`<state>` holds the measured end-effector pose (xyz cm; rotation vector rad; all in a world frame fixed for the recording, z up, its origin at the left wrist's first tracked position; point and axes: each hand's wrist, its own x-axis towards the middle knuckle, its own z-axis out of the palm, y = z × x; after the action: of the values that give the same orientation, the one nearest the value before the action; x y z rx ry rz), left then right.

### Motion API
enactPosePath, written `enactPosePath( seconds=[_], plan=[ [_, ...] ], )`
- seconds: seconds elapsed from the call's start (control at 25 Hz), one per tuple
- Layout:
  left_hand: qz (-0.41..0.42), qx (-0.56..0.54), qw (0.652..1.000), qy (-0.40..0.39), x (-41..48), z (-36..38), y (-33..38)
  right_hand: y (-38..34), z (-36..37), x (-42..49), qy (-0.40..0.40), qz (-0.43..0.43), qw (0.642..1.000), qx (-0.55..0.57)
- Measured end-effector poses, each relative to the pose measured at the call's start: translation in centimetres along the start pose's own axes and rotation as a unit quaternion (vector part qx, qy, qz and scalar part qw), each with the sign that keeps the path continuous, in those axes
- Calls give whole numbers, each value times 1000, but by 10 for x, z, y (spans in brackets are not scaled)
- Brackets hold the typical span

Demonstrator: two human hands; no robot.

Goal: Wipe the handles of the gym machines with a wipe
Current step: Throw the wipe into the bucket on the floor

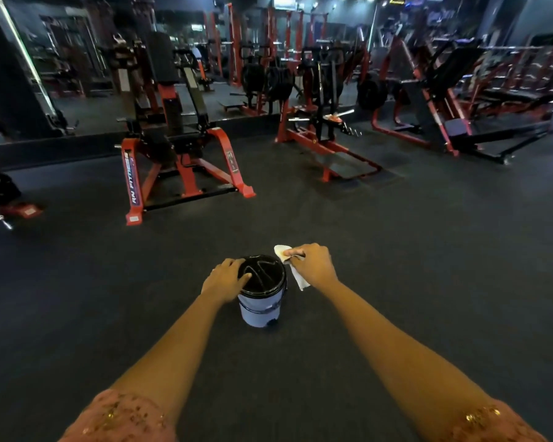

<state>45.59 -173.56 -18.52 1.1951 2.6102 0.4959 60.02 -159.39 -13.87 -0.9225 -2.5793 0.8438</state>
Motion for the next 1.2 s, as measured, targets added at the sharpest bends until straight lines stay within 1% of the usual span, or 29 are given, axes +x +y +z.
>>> enactPosePath(
  seconds=[0.12, 0.28, 0.48, 0.68, 0.96, 1.2],
  plan=[
    [-14, -3, 1000, -5, 74, 11, -6, 29, 11, 78, -13, -3, 1000, -2],
    [-44, -15, 999, 5, 163, 28, -10, 59, 21, 179, -32, -42, 999, 3],
    [-108, -30, 994, 15, 241, 44, -3, 87, 33, 280, -94, -73, 993, 7],
    [-161, -43, 986, 17, 283, 51, -6, 98, 41, 340, -139, -110, 984, 2],
    [-175, -32, 984, 24, 337, 49, -9, 108, 47, 388, -136, -137, 981, 28],
    [-187, -27, 982, -5, 353, 68, -13, 130, 70, 409, -185, -137, 973, -14]
  ],
)
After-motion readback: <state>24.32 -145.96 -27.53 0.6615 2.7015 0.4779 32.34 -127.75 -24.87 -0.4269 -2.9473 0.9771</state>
